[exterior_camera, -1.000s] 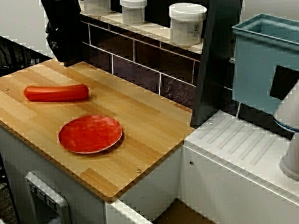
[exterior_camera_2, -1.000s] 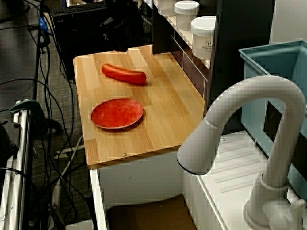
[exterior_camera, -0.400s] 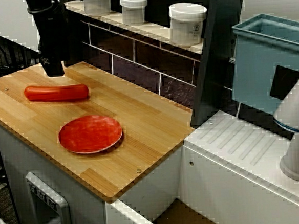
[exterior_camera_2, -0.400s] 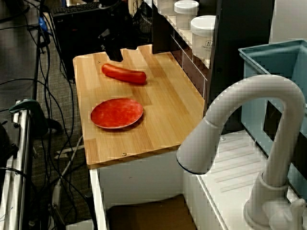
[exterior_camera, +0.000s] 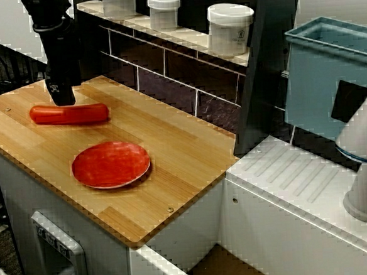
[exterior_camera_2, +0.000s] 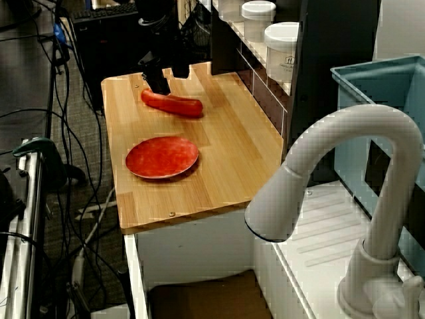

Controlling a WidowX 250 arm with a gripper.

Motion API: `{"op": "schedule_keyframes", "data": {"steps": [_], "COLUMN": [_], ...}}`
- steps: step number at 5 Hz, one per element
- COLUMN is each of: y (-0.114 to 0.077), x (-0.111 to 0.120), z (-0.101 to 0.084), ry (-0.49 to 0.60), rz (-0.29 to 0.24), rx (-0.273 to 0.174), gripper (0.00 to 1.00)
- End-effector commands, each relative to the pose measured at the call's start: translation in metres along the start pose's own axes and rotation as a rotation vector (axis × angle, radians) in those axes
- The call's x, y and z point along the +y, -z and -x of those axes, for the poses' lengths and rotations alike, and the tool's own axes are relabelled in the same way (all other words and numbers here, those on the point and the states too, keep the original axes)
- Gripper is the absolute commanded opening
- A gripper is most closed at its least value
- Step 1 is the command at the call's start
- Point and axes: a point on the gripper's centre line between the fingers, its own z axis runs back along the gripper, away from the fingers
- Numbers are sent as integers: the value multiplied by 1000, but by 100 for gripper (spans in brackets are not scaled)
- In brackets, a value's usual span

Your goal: Put the object on the plate

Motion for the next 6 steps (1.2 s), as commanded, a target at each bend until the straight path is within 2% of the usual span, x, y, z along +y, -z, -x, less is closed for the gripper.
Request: {"op": "schedule_keyframes", "data": {"steps": [1,4,5,6], "y": [-12,20,22,21], "x": [-7,4,4,2], "z": [-4,-3,-4,-4], "ry": [23,-7,-5,-11], "rz": [-20,-27,-22,-10], "rx": [-2,52,56,37], "gripper": [100,100,100,0]}}
